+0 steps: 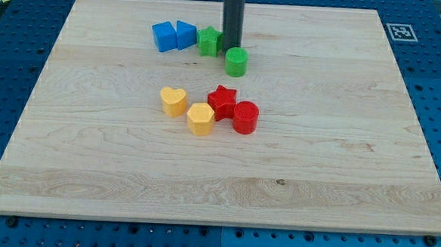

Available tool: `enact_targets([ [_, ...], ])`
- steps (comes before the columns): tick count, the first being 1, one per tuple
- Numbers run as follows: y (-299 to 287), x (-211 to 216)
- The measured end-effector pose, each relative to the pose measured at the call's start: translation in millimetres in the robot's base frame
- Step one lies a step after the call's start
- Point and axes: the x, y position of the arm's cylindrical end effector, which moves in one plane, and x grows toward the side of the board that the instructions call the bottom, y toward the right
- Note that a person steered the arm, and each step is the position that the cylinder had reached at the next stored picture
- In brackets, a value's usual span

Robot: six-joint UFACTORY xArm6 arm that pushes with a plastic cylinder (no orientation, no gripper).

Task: Push the green circle towards group of blocks

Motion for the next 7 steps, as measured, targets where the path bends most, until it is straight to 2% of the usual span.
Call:
enact_targets([
  [1,37.3,9.1],
  [2,46.6,31.2],
  [5,-26.9,39.6],
  [7,-21.1,65.9],
])
